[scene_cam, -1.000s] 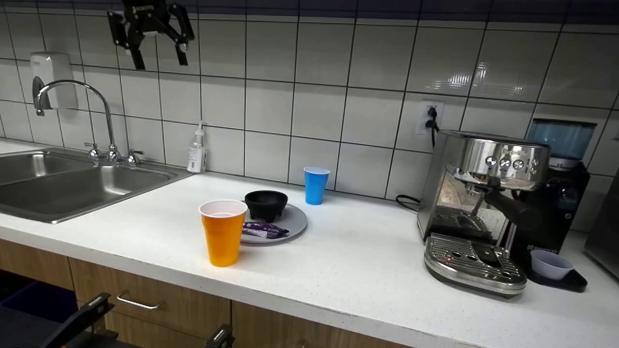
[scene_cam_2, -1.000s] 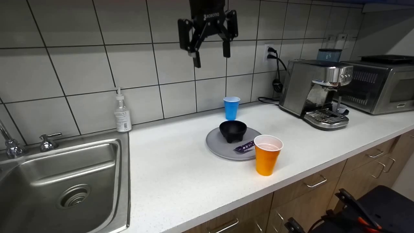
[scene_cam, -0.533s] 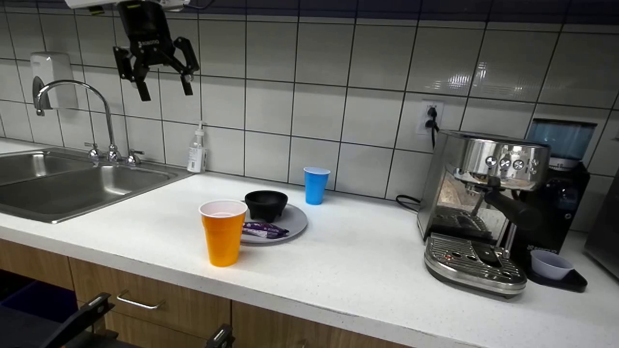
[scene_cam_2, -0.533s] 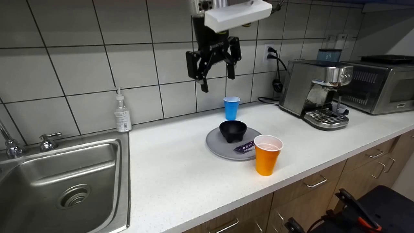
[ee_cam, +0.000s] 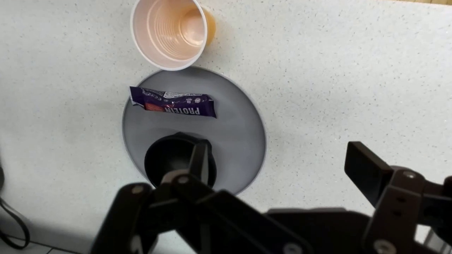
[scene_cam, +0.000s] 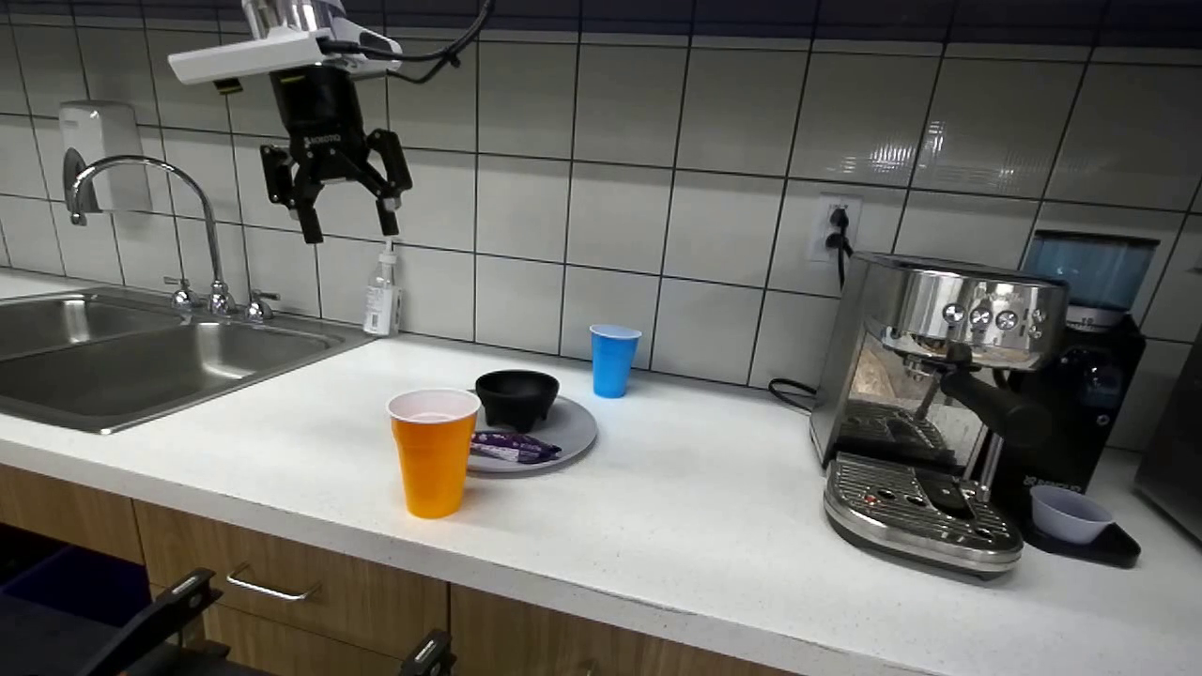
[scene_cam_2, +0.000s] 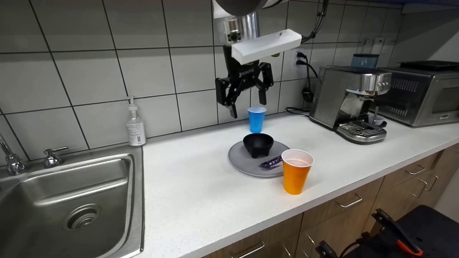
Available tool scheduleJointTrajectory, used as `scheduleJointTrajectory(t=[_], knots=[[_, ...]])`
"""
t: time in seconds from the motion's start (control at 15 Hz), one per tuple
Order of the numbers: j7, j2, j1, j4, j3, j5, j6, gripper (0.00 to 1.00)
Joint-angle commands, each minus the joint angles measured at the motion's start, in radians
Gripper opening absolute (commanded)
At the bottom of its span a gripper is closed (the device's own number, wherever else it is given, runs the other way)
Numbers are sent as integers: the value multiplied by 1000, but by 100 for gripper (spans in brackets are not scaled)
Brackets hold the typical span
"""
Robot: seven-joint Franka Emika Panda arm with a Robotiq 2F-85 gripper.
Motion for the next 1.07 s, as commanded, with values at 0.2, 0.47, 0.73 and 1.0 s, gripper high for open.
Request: scheduleJointTrajectory(t=[0.2,0.47,0.73,1.0], knots=[[68,119,-18,38,-47,-71,78,100],[83,197,-15,81,-82,-107,102,100],[101,279,-4,141,-114,-129,120,100],[120,361,7,205,-139,-115,130,100]])
